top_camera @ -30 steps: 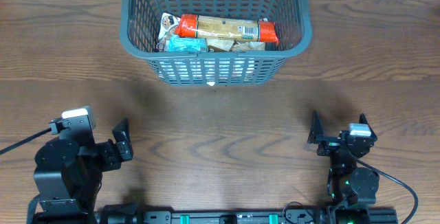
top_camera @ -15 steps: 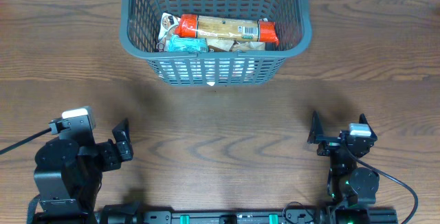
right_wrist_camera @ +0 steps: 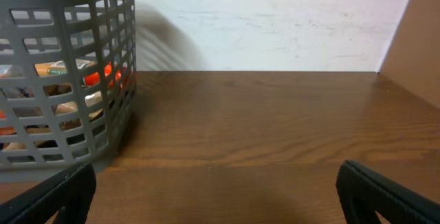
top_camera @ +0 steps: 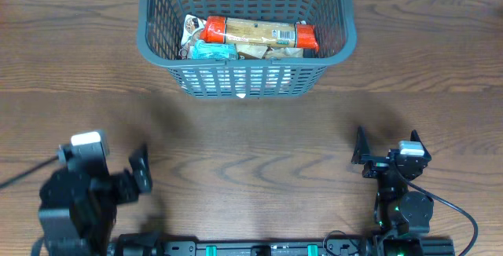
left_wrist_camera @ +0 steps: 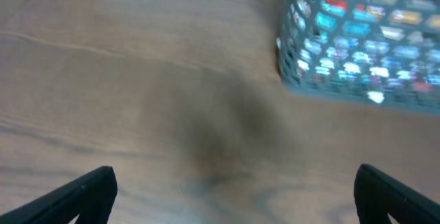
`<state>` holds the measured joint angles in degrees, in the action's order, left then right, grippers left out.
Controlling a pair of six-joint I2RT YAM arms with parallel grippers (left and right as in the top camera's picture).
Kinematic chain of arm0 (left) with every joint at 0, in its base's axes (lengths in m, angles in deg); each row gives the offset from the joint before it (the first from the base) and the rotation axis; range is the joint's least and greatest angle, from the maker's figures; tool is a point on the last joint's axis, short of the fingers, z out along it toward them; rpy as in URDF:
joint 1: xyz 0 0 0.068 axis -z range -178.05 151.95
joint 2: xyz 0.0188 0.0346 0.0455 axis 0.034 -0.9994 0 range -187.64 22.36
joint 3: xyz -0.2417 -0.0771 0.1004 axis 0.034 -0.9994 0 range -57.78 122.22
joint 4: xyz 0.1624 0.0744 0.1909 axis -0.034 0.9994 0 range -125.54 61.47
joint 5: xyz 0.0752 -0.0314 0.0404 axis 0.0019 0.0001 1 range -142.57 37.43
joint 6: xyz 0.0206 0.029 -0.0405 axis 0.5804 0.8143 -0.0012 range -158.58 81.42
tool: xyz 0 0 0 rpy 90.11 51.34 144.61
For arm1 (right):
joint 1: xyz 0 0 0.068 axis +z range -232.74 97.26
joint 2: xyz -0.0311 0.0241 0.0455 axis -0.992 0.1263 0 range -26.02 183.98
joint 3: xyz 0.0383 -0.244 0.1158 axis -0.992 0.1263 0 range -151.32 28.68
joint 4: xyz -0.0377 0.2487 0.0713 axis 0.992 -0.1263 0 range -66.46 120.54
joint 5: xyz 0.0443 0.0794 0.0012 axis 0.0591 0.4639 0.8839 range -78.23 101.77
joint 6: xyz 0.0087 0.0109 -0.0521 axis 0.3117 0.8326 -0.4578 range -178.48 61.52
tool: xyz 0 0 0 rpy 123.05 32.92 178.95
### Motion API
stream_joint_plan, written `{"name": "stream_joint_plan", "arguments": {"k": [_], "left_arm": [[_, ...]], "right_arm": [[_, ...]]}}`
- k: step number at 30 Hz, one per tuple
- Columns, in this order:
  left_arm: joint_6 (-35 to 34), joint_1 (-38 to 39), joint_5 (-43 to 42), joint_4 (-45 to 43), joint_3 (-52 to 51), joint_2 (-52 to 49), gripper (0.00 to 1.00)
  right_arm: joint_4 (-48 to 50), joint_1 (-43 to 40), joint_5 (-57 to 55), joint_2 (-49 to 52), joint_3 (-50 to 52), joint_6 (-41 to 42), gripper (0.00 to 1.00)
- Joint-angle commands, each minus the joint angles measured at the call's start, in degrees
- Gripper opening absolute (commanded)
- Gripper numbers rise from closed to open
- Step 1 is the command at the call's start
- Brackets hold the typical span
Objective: Pack container
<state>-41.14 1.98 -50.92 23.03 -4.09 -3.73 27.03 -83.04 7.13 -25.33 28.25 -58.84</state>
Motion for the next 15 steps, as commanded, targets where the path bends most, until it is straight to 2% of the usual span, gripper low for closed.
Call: {"name": "stream_joint_plan", "arguments": {"k": [1, 4, 9, 15], "left_arm": [[0.39, 1.92, -1.57, 1.77, -2.69, 5.22, 0.99], [0.33, 3.23, -1.62, -4.09, -9.42, 10.93, 0.99], [-0.59, 3.28, -1.64, -24.00, -23.58, 19.12, 0.99], [-0.50, 3.28, -0.92, -48.22, -37.05, 24.22, 0.98]], "right_arm": [[-0.15, 0.44, -0.96, -0.37, 0.11, 1.18, 0.99], [-0.15, 0.44, -0.96, -0.37, 0.11, 1.18, 0.99], [-0.13, 0.44, -0.96, -0.37, 0.11, 1.18, 0.99], [-0.15, 0.44, -0.96, -0.37, 0.11, 1.18, 0.99]]}}
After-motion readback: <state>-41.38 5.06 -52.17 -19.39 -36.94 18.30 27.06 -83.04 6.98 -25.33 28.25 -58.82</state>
